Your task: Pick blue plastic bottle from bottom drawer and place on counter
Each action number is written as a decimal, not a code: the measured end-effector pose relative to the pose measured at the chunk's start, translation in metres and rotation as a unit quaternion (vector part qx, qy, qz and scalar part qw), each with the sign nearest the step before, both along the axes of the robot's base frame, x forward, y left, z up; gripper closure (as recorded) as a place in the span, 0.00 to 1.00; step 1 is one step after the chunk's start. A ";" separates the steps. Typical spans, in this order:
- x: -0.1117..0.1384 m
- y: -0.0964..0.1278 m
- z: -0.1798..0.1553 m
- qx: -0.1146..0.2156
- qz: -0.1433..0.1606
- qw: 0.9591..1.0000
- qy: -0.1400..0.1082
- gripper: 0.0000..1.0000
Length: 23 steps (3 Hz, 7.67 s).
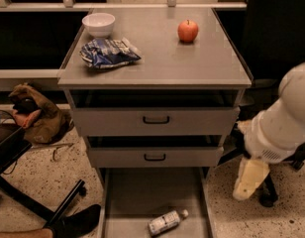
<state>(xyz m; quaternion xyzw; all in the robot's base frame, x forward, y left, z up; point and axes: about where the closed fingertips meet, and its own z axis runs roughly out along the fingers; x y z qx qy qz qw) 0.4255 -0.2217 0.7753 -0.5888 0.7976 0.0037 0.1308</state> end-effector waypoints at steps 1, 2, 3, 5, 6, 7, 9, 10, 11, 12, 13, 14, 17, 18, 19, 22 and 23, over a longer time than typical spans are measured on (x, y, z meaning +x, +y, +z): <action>-0.010 0.000 -0.024 0.000 0.001 1.000 0.016 0.00; -0.010 0.000 -0.024 0.000 0.001 1.000 0.016 0.00; -0.008 0.002 -0.042 0.014 0.002 1.000 0.024 0.00; -0.002 0.031 -0.169 0.073 -0.055 0.994 0.054 0.00; -0.003 0.045 -0.218 0.104 -0.076 0.989 0.070 0.00; -0.003 0.045 -0.218 0.104 -0.076 0.989 0.070 0.00; -0.012 0.074 -0.296 0.106 -0.072 0.990 0.056 0.00; 0.001 0.111 -0.336 0.142 -0.064 0.987 0.028 0.00; 0.001 0.111 -0.336 0.142 -0.064 0.987 0.028 0.00; -0.002 0.121 -0.365 0.150 -0.055 0.986 0.049 0.00; -0.008 0.136 -0.410 0.171 -0.037 0.982 0.071 0.00; -0.019 0.147 -0.455 0.190 -0.026 0.978 0.086 0.00; 0.002 0.183 -0.490 0.202 0.011 0.976 0.083 0.00; 0.013 0.186 -0.520 0.211 0.015 0.975 0.073 0.00; 0.018 0.178 -0.553 0.228 -0.008 0.971 0.073 0.00; 0.032 0.180 -0.604 0.248 -0.023 0.965 0.079 0.00; 0.033 0.185 -0.621 0.254 -0.020 0.963 0.083 0.00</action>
Offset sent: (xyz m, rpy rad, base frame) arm -0.0105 0.0000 -0.0273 0.0006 0.0348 0.0024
